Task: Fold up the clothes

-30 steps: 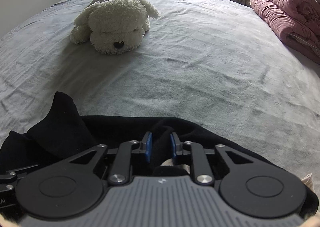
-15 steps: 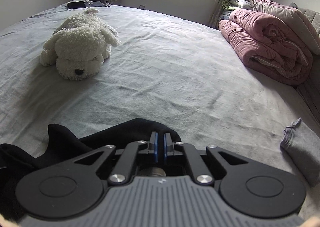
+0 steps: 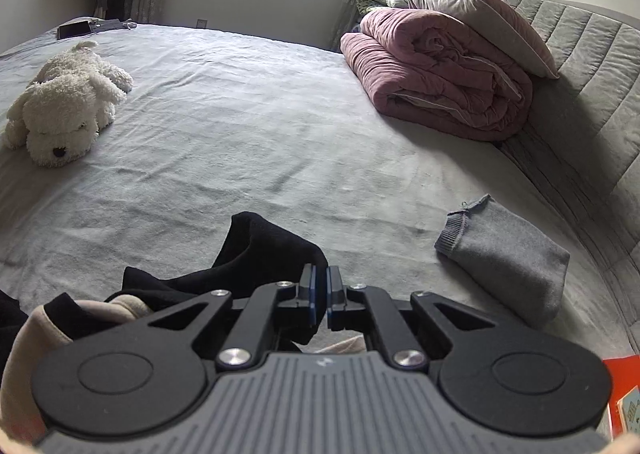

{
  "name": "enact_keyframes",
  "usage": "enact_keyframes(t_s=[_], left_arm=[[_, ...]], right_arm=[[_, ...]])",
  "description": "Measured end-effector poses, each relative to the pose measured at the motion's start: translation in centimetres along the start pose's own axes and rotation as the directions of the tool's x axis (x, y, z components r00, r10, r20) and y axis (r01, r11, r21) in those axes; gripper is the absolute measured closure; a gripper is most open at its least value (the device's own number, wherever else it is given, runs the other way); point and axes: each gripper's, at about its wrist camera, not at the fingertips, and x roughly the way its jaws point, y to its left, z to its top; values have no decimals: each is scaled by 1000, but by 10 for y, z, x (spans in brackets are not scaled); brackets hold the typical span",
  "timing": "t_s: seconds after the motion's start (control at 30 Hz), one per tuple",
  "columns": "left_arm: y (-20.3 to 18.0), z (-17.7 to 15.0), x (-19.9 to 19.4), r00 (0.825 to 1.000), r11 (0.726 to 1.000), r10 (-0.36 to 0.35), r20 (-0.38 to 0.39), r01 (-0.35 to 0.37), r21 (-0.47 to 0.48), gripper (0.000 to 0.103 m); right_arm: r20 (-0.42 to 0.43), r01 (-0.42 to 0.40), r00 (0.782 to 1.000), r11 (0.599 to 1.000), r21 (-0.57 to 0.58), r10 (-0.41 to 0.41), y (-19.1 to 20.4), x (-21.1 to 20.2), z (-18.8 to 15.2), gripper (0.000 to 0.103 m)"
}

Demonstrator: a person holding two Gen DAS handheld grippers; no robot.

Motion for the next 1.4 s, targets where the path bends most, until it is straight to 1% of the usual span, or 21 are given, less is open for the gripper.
enact_keyframes(t_s=[0.17, 0.3, 0.57, 0.7, 0.8, 0.87, 0.9, 1.03, 1.1, 1.13, 1.17, 1.2, 1.23, 1.27, 1.3, 1.33, 1.37, 1.4], left_arm=[[-3, -2, -5, 1000, 1000, 2, 15, -2, 9, 91], [-4, -2, -7, 1000, 1000, 3, 20, -3, 6, 91], [-6, -2, -7, 1000, 1000, 13, 28, -13, 12, 92], [-4, -2, -6, 999, 1000, 26, 38, -26, 5, 93], [0, -1, -6, 999, 1000, 29, 39, -28, -13, 93], [-1, -1, -4, 999, 999, 32, 35, -32, -10, 93], [-1, -1, -4, 999, 999, 34, 34, -33, -8, 93], [-3, -2, -4, 999, 999, 34, 31, -34, 5, 93], [-3, -2, -5, 999, 1000, 24, 24, -24, 7, 90], [-3, -1, -6, 1000, 1000, 17, 21, -18, 6, 89], [-2, -1, -8, 1000, 1000, 11, 25, -11, 0, 82], [-2, 0, -10, 1000, 1000, 4, 29, -4, -5, 77], [-1, 0, -12, 999, 1000, -2, 34, 3, -11, 66], [0, 0, -14, 999, 1000, -7, 40, 7, -14, 60], [0, 0, -15, 999, 1000, -11, 47, 11, -16, 59], [0, 0, -16, 999, 1000, -15, 50, 16, -17, 57], [1, 0, -17, 998, 1000, -19, 54, 20, -18, 53], [1, -1, -18, 998, 1000, -23, 57, 25, -19, 51]], right_arm=[[-35, 48, 998, 996, 79, -46, -39, -6, -25, 99], [-85, 78, 994, 986, 147, -66, -68, -8, -49, 99], [-129, 149, 984, 966, 213, -124, -110, -17, -87, 99], [-171, 198, 972, 950, 243, -159, -127, -16, -103, 99], [-224, 242, 957, 937, 251, -187, -138, -10, -115, 99], [-283, 257, 942, 931, 258, -182, -144, -3, -126, 99], [-297, 257, 939, 928, 269, -174, -146, -2, -131, 99], [-293, 259, 939, 927, 270, -177, -143, -2, -140, 99], [-275, 252, 946, 922, 293, -171, -144, -5, -141, 98], [-264, 246, 951, 915, 319, -164, -147, -8, -142, 93], [-257, 241, 954, 907, 344, -156, -149, -10, -142, 83], [-252, 236, 956, 899, 369, -147, -151, -12, -142, 80], [-247, 230, 959, 890, 394, -139, -154, -14, -142, 74], [-227, 219, 964, 889, 402, -135, -153, -17, -139, 69], [-203, 206, 970, 890, 406, -132, -152, -21, -135, 65], [-180, 193, 975, 892, 409, -129, -151, -24, -131, 56], [-154, 177, 980, 894, 412, -123, -149, -29, -128, 50], [-127, 160, 985, 896, 414, -117, -147, -34, -125, 48]])
